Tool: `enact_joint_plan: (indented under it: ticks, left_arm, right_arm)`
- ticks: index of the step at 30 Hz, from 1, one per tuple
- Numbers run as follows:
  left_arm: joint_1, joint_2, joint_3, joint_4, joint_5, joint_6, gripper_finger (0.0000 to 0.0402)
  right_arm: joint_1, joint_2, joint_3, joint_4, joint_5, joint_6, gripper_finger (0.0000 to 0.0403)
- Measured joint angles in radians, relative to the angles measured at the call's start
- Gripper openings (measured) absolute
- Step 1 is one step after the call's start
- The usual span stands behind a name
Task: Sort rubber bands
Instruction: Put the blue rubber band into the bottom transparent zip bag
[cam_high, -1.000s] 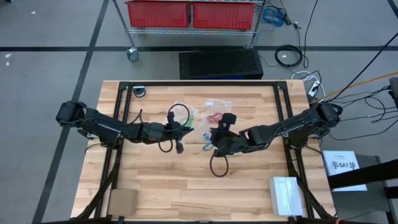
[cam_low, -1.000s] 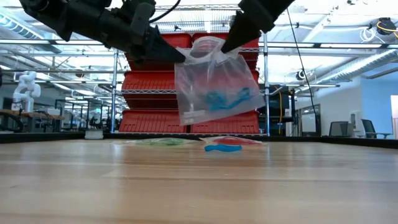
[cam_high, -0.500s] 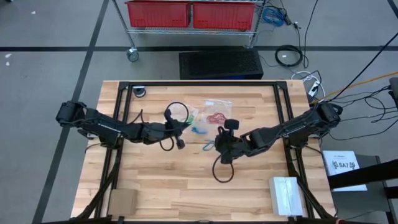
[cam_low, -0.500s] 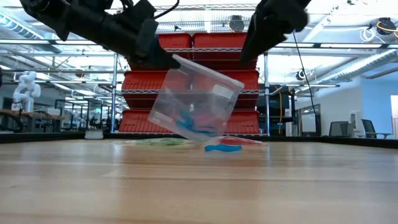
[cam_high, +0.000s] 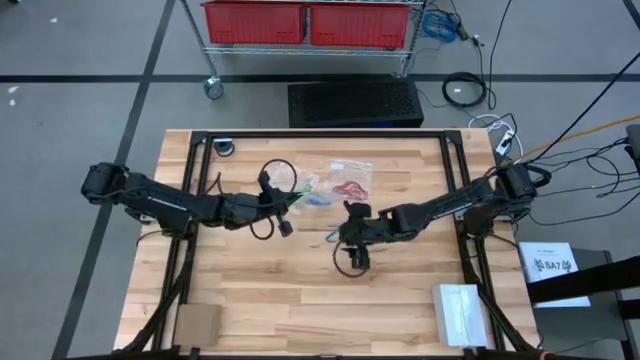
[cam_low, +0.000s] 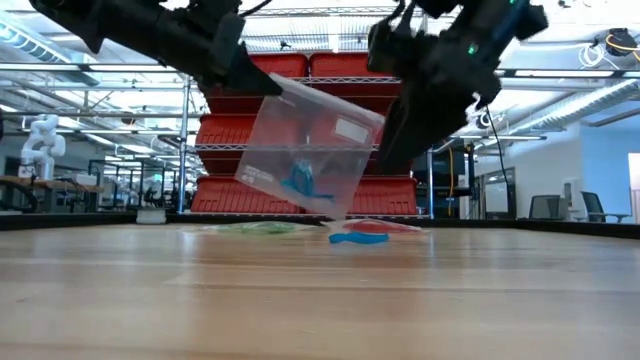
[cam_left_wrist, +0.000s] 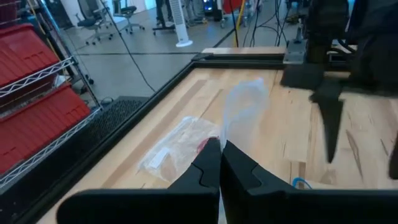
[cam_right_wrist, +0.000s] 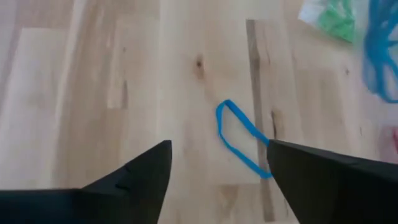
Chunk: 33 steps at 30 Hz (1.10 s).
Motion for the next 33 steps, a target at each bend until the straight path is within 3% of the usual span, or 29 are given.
enact_joint_plan:
  ticks: [8,23,27,33]
  left_arm:
    - [-0.003,-0.015,-0.001,-0.060,0.000,-0.002,0.0001]
    - [-0.003,-0.015,-0.001,-0.064,0.015,-0.003,0.0001]
    - [-0.003,-0.015,-0.001,-0.065,0.015,-0.005,0.0001]
    - [-0.003,-0.015,0.000,-0.065,0.015,-0.004,0.0001]
  right_arm:
    - [-0.055,0.113,-0.008,0.077,-0.013,-0.092,0.0279]
    - [-0.101,0.235,0.017,0.157,-0.072,-0.103,0.0269]
    - [-0.102,0.250,0.025,0.163,-0.118,-0.100,0.0216]
    - [-0.076,0.251,0.025,0.159,-0.112,-0.095,0.0065]
